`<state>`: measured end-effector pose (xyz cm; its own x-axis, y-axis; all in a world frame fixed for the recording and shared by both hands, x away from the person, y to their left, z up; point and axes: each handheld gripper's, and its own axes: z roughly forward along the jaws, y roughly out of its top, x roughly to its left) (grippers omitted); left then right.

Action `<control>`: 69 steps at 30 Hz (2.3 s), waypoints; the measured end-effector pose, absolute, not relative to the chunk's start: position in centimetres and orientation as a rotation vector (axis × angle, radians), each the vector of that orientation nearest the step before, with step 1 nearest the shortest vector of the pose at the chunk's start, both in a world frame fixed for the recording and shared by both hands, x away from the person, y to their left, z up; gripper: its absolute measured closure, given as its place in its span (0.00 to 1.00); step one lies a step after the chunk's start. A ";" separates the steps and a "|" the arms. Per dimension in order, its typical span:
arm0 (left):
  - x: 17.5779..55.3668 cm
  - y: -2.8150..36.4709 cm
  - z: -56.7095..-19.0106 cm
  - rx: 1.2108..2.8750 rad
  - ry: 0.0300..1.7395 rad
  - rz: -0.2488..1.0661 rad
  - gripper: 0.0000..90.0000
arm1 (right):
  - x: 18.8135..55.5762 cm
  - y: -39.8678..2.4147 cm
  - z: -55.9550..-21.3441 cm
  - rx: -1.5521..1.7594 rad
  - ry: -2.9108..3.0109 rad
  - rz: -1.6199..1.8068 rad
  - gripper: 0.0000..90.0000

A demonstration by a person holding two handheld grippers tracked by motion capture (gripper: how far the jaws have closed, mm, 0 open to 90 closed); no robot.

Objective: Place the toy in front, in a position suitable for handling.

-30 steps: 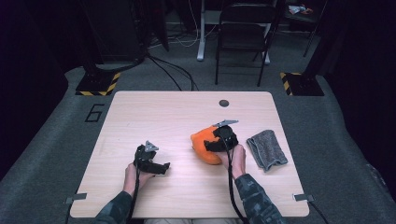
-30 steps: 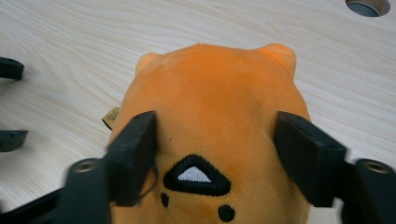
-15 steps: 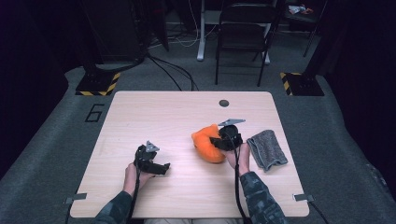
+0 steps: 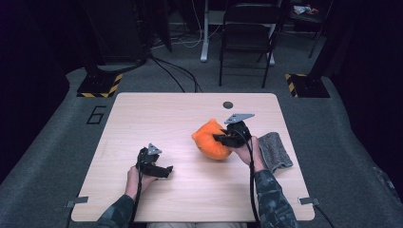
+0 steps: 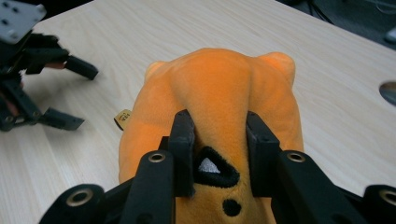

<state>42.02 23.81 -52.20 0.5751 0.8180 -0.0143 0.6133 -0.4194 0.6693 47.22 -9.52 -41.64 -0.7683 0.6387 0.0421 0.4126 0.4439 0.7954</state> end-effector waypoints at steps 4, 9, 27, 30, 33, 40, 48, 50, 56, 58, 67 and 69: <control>42.0 23.9 -52.2 2.173 1.132 0.417 0.07 | 47.4 -9.6 -41.6 0.833 2.482 1.244 0.76; 41.8 24.0 -52.2 2.173 1.137 0.421 0.07 | 47.9 -9.8 -42.2 0.762 2.536 1.237 0.75; 41.9 24.0 -52.1 2.184 1.138 0.425 0.07 | 47.7 -9.0 -42.5 1.196 2.417 1.123 0.20; 41.8 23.9 -52.2 2.174 1.145 0.424 0.07 | 47.2 -8.5 -42.0 1.334 2.345 1.028 0.15; 41.8 23.9 -52.2 2.176 1.148 0.424 0.07 | 46.7 -8.0 -42.2 1.415 2.301 1.020 0.13; 41.9 23.8 -52.2 2.178 1.150 0.427 0.07 | 46.3 -7.1 -44.2 1.463 2.230 0.970 0.32; 42.0 23.9 -52.1 2.200 1.138 0.424 0.07 | 46.4 -7.9 -44.8 1.390 2.261 1.006 0.70; 42.0 23.9 -52.1 2.198 1.138 0.422 0.07 | 46.5 -8.3 -44.5 1.365 2.285 1.031 0.73; 42.0 24.0 -52.1 2.173 1.150 0.421 0.07 | 47.1 -9.1 -43.5 1.248 2.331 1.086 0.74; 42.0 24.0 -52.1 2.175 1.148 0.423 0.07 | 47.3 -9.6 -43.1 1.195 2.345 1.118 0.74; 42.0 24.2 -52.0 2.177 1.138 0.402 0.08 | 48.1 -10.0 -42.5 0.957 2.441 1.169 0.74; 41.9 24.2 -52.1 2.162 1.140 0.402 0.08 | 48.2 -9.7 -42.5 0.910 2.465 1.180 0.74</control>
<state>41.92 24.22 -52.08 0.5741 0.8182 -0.0306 0.6178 -0.4084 0.6720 48.21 -9.71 -42.53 -0.7698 0.6375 0.0331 0.4256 0.4739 0.7709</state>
